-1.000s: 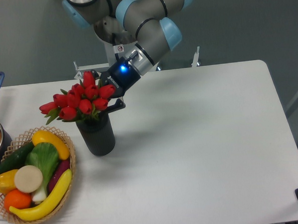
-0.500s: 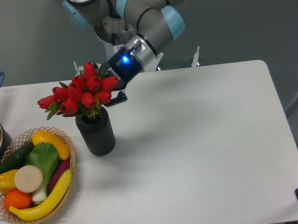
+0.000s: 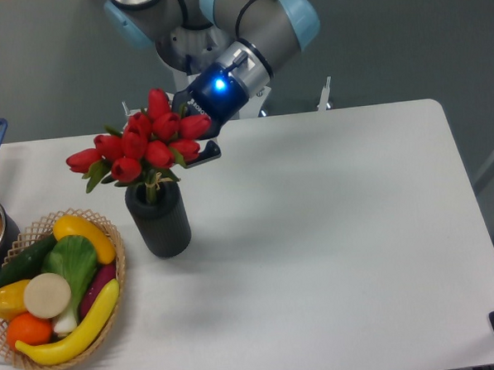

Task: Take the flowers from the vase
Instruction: 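Lift the gripped tulips straight up out of the vase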

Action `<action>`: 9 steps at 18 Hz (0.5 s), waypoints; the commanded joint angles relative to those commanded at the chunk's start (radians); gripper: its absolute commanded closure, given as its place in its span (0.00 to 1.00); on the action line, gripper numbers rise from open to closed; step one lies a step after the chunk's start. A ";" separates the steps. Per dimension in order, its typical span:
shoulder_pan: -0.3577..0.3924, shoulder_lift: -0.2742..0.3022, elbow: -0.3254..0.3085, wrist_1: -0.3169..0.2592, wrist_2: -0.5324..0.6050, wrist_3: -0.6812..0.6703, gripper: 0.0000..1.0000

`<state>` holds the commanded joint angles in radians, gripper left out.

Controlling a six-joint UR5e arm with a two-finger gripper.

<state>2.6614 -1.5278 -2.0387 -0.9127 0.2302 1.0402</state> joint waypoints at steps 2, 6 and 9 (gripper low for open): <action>0.009 0.002 0.009 0.000 -0.020 -0.018 0.86; 0.034 0.018 0.032 -0.002 -0.023 -0.083 0.86; 0.044 0.020 0.045 -0.002 -0.031 -0.109 0.86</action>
<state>2.7059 -1.5079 -1.9942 -0.9143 0.1995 0.9312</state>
